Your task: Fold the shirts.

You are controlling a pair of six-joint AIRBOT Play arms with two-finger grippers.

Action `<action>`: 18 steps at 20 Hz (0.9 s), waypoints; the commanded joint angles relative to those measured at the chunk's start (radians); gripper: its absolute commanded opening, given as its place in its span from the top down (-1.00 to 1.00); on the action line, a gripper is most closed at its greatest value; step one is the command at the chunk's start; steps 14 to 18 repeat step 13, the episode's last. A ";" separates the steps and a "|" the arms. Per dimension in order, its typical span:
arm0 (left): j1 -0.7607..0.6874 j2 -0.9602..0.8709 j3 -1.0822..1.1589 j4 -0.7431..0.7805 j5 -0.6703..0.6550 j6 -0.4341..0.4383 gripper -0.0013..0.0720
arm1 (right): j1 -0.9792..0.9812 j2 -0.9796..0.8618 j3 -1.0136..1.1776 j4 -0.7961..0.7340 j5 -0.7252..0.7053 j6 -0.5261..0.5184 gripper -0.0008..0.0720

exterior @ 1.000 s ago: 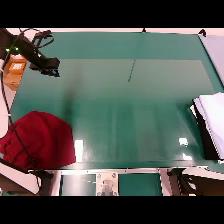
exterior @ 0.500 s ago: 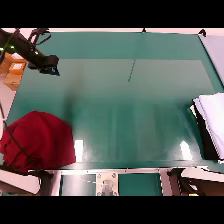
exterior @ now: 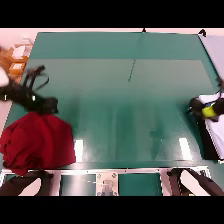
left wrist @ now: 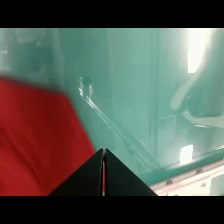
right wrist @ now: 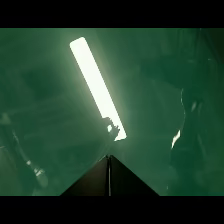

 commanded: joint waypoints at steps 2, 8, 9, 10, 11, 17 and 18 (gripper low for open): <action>-0.001 0.199 -0.215 -0.003 0.048 -0.042 0.90 | 0.155 0.195 -0.240 0.092 -0.136 -0.013 0.94; -0.001 0.199 -0.215 -0.003 0.075 -0.042 0.90 | 0.178 0.199 -0.242 0.091 -0.080 -0.012 0.94; -0.001 0.199 -0.215 -0.003 0.076 -0.042 0.90 | 0.178 0.199 -0.242 0.091 -0.080 -0.012 0.94; -0.001 0.199 -0.215 -0.003 0.074 -0.042 0.90 | 0.178 0.199 -0.242 0.091 -0.080 -0.013 0.94; -0.001 0.199 -0.215 -0.004 0.074 -0.046 0.90 | 0.178 0.199 -0.242 0.091 -0.080 -0.012 0.94; -0.001 0.199 -0.215 -0.003 0.076 -0.045 0.90 | 0.178 0.199 -0.242 0.091 -0.080 -0.012 0.94; -0.001 0.199 -0.215 -0.003 0.076 -0.045 0.90 | 0.178 0.199 -0.242 0.091 -0.080 -0.012 0.94</action>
